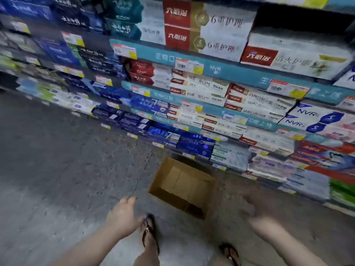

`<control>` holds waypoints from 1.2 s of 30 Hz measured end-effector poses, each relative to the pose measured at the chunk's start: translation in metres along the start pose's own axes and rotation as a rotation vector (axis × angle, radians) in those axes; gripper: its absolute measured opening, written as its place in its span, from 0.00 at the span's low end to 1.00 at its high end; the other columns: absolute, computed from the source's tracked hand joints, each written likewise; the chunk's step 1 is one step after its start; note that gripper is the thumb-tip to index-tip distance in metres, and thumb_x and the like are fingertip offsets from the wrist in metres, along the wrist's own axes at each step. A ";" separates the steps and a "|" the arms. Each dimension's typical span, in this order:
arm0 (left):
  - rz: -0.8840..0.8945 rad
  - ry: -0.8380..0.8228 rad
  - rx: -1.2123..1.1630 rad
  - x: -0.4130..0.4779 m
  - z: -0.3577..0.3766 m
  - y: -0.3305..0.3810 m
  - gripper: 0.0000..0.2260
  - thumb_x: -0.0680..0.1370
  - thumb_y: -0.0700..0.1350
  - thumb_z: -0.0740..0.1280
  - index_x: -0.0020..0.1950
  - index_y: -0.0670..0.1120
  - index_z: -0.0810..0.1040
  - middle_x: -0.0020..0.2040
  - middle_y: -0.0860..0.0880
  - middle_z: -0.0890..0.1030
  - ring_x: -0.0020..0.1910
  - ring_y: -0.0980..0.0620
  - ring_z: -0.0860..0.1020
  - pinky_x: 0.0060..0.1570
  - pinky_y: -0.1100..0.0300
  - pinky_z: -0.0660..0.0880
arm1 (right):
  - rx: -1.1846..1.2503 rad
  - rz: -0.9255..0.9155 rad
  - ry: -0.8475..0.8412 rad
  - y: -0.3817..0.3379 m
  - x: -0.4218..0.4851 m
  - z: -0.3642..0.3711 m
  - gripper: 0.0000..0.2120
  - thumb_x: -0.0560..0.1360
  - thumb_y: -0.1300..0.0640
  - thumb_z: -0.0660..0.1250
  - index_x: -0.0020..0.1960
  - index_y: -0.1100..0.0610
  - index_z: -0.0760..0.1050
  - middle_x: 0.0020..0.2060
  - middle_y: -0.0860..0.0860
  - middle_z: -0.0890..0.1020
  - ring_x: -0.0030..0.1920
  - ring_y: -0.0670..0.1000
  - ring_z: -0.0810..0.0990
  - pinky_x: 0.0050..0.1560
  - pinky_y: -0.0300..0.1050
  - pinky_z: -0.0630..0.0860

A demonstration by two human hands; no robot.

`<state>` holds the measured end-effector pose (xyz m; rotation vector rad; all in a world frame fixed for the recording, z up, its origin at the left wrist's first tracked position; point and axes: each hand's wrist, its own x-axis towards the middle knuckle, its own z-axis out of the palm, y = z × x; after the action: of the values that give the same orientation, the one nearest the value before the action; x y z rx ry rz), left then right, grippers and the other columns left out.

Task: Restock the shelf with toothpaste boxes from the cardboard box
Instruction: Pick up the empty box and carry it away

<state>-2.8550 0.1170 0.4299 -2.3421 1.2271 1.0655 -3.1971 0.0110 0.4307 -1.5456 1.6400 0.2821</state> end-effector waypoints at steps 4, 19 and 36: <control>0.095 -0.032 0.057 0.076 -0.028 -0.018 0.30 0.75 0.60 0.60 0.73 0.48 0.59 0.72 0.46 0.63 0.68 0.47 0.67 0.65 0.56 0.67 | 0.086 0.071 0.035 -0.034 0.024 0.040 0.23 0.73 0.58 0.67 0.67 0.59 0.67 0.67 0.56 0.71 0.67 0.54 0.69 0.65 0.41 0.62; 0.142 -0.084 0.089 0.344 0.118 0.001 0.34 0.71 0.62 0.66 0.71 0.46 0.62 0.69 0.43 0.68 0.66 0.42 0.69 0.63 0.47 0.70 | 0.147 0.291 0.102 0.019 0.257 0.185 0.24 0.76 0.52 0.63 0.69 0.55 0.64 0.67 0.54 0.70 0.49 0.50 0.76 0.47 0.40 0.73; 0.068 0.085 -0.077 0.518 0.257 -0.029 0.39 0.69 0.54 0.71 0.73 0.50 0.52 0.68 0.36 0.65 0.64 0.31 0.68 0.57 0.34 0.70 | 0.382 0.494 0.096 0.139 0.405 0.340 0.32 0.72 0.47 0.68 0.71 0.54 0.59 0.64 0.56 0.72 0.59 0.59 0.75 0.54 0.50 0.75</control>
<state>-2.7665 -0.0275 -0.1243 -2.4428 1.3271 1.0615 -3.1347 -0.0207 -0.1116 -0.8712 2.0037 0.1416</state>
